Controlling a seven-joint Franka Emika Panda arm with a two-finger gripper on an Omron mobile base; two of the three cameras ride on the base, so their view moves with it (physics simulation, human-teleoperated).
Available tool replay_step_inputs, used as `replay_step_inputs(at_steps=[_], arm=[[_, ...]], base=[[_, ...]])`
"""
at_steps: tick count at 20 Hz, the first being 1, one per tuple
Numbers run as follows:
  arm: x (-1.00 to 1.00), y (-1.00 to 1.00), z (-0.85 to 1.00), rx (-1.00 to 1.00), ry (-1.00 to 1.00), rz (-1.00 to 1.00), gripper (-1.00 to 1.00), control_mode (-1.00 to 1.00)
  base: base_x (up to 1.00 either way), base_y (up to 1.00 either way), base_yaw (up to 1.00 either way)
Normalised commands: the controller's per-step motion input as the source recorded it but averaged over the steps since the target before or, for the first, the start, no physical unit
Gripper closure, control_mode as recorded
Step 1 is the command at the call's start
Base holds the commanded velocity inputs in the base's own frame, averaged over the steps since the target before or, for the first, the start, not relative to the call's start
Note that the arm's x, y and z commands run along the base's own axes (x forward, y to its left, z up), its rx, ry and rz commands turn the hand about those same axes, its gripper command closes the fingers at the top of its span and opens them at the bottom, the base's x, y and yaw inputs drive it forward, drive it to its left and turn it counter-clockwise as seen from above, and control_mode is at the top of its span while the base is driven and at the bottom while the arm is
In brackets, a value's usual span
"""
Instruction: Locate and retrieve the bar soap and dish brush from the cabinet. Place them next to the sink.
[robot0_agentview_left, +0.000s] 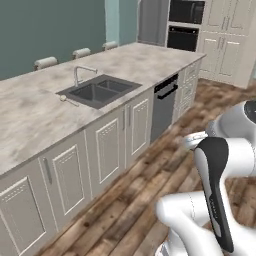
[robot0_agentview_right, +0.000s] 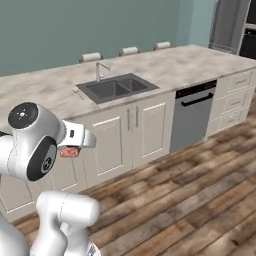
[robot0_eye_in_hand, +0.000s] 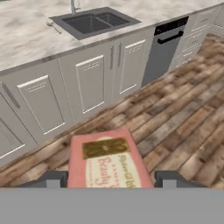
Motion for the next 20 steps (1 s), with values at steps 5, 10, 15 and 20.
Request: replay_step_inputs(at_steps=[5,10,15,20], arm=[[0.0,0.0,0.0,0.0,0.0,0.0,1.0,1.0],[0.0,0.0,0.0,0.0,0.0,0.0,1.0,1.0],[0.0,0.0,0.0,0.0,0.0,0.0,1.0,1.0],[0.0,0.0,0.0,0.0,0.0,0.0,1.0,1.0]], base=[[0.64,0.0,0.35],[0.77,-0.06,0.33],[0.76,-0.08,0.33],[0.55,-0.13,0.29]])
